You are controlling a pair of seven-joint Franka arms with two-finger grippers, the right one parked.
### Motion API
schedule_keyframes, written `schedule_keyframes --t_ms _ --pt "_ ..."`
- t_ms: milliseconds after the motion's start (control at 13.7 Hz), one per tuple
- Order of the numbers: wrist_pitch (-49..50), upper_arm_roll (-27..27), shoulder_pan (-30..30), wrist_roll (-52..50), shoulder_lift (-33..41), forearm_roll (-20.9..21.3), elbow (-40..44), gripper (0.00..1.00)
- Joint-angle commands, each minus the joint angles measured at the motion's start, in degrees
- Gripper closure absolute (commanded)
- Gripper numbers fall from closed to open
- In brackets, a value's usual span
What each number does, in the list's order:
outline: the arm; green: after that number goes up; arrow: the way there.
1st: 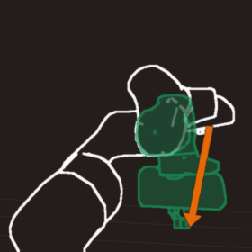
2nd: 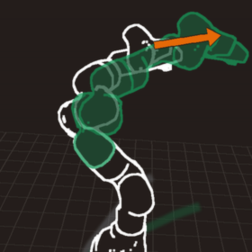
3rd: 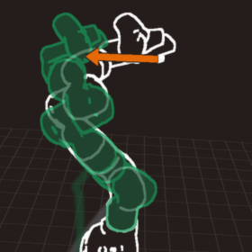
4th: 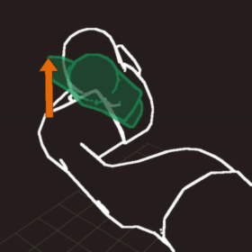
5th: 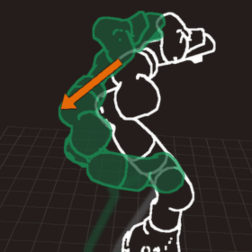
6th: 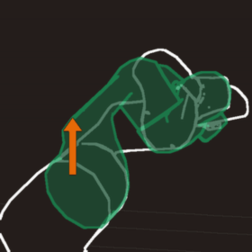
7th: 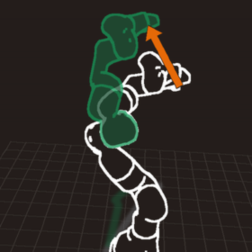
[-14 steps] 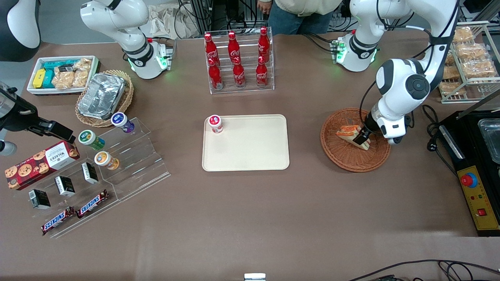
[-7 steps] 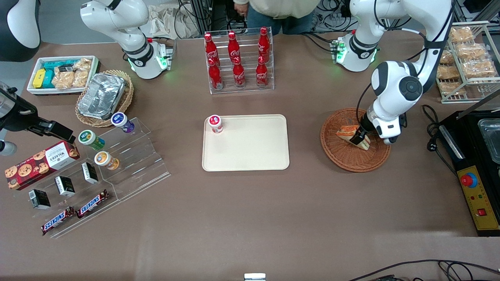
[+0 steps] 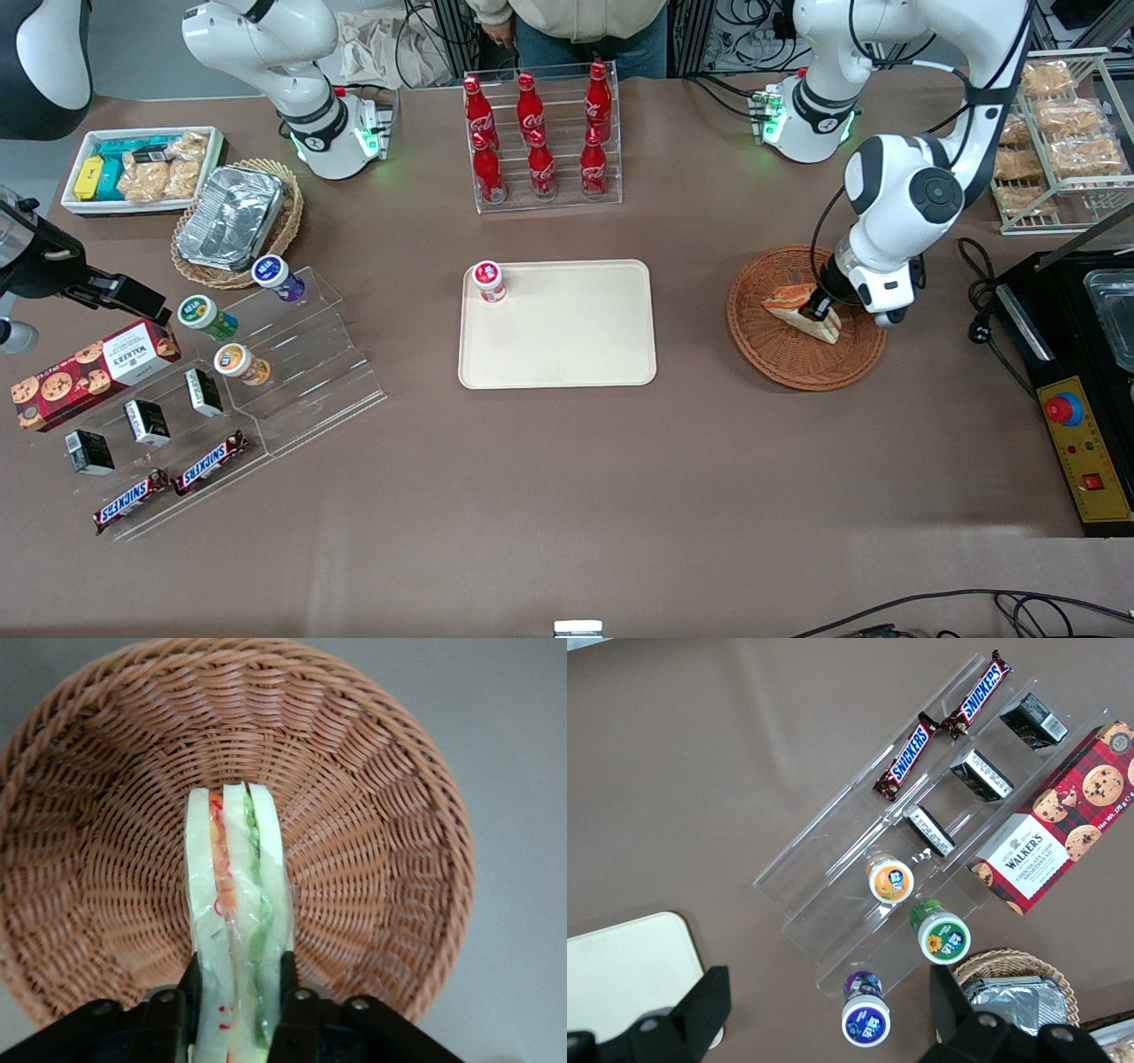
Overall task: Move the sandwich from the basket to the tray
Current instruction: 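Lift the sandwich up out of the basket with the left gripper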
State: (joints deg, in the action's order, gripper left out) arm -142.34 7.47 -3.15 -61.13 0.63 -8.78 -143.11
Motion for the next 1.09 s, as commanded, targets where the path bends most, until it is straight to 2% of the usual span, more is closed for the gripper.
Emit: schedule_keyframes --t_ms 0,146,292,365,657,803,1022 --pt "14.1 -0.1 -0.4 -0.6 2.3 0.8 9.6 1.0" --pt "24.4 0.0 -0.4 -0.3 1.8 2.6 17.7 1.0" --pt "28.3 0.0 -1.0 -0.3 1.8 3.9 21.7 1.0" --pt "30.3 0.1 -1.2 -0.2 2.1 4.1 24.0 1.0" --pt "48.3 0.2 -1.2 0.6 2.2 3.6 38.6 1.0" --pt "52.5 2.4 -1.1 6.8 2.2 3.5 42.1 1.0" --pt "52.7 5.6 -1.2 15.6 2.3 3.1 42.8 1.0"
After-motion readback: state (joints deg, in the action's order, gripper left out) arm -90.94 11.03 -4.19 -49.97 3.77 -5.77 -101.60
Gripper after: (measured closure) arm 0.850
